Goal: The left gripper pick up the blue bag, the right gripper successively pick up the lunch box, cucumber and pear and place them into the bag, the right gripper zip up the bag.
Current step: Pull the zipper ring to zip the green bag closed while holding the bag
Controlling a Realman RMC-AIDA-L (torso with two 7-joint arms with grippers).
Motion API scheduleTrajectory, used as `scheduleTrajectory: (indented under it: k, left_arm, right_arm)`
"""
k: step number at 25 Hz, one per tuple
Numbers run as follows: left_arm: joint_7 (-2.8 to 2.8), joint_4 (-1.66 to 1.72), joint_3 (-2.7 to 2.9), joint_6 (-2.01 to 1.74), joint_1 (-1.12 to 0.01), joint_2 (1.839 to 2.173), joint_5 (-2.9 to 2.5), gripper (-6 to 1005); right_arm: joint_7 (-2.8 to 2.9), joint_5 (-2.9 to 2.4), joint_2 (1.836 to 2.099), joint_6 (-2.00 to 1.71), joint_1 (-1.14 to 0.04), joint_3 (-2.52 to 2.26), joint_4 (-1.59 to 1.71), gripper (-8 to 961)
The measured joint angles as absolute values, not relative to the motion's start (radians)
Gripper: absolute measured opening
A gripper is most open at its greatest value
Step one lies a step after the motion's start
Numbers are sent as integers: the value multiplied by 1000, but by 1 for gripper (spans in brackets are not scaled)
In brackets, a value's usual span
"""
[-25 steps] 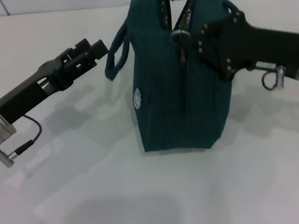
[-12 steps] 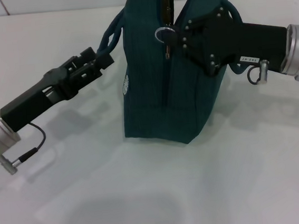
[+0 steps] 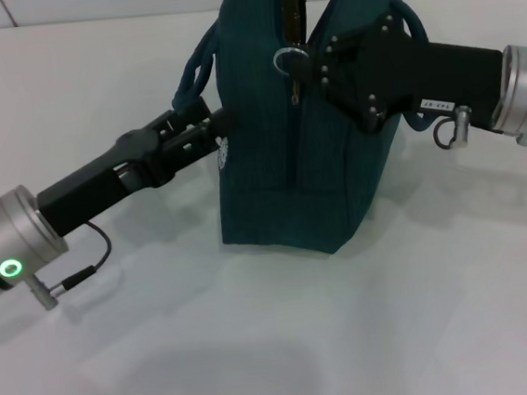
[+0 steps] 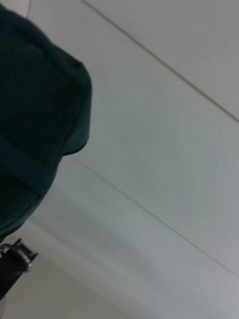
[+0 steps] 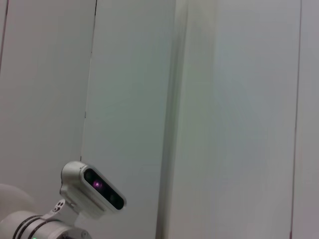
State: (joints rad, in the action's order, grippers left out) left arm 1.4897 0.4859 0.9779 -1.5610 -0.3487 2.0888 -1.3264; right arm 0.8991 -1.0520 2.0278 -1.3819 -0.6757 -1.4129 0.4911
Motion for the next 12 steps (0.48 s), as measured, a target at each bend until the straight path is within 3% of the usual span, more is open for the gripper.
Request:
scheduleTrajectory:
  k: [12]
  left_arm:
    - [1470,444,1005,-1534,-389,2089,-1330,857]
  right_arm:
    - [904,-1042,2028,-1382,-681,-1440,491,9]
